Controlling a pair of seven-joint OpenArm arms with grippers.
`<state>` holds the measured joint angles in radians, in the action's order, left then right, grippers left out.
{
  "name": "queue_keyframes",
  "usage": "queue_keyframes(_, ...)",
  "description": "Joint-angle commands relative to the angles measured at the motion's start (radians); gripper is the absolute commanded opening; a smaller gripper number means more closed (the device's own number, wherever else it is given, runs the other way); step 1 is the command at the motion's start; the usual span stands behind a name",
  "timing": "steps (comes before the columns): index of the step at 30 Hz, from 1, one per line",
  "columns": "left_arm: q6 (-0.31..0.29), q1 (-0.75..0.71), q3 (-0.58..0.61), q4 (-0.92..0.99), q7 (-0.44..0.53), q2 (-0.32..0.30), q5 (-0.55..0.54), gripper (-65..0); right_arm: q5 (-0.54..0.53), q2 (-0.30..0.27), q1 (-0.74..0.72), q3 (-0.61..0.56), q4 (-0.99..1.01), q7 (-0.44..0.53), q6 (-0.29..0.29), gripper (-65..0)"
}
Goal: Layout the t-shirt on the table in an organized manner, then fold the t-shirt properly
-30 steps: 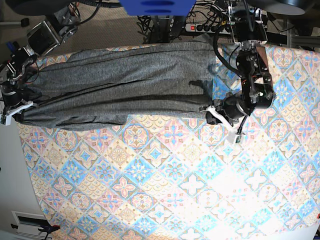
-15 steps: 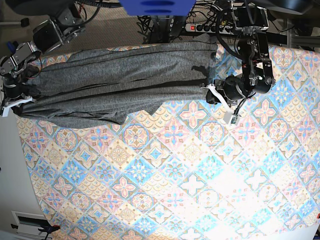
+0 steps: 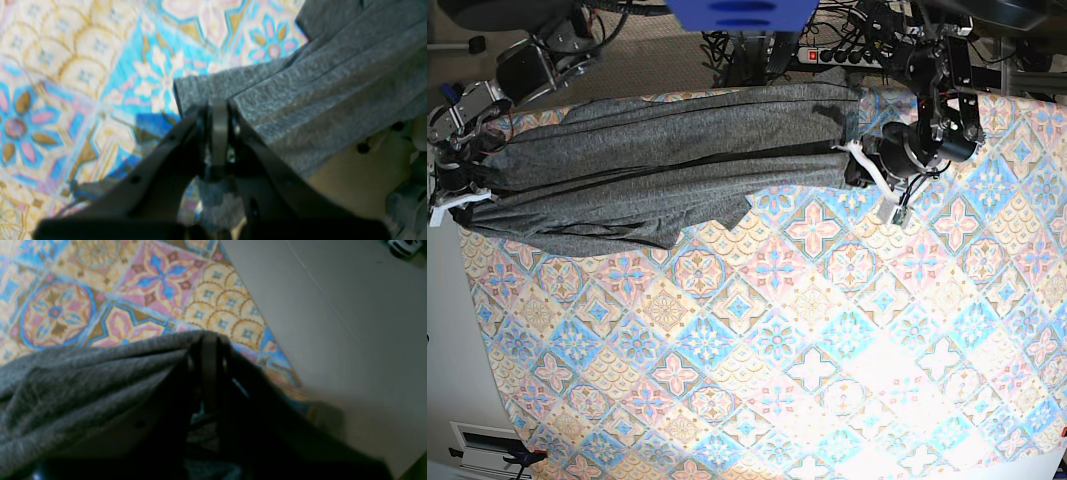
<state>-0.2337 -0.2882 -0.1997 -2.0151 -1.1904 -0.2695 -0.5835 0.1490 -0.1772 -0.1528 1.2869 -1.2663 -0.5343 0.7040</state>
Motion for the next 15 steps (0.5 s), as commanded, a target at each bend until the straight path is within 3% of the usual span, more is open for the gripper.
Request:
queue_keyframes(1, 0.0, 0.001, -0.005, -0.017, 0.011, -0.014, -0.003, -65.0, -0.012, -0.006, -0.006, 0.029, -0.019, 0.018, -0.006, -65.0)
queue_keyframes(5, -0.016, -0.039, -0.004, -0.017, 0.011, -0.018, -0.002, -65.0, -0.012, 0.031, -0.006, 0.078, -0.019, 0.018, -0.006, -65.0)
queue_keyframes(15, -0.029, -0.07, 0.003, 0.004, 0.011, -0.02, 0.01, -65.0, -0.012, 0.032, -0.004, 0.081, -0.019, 0.018, -0.006, -65.0)
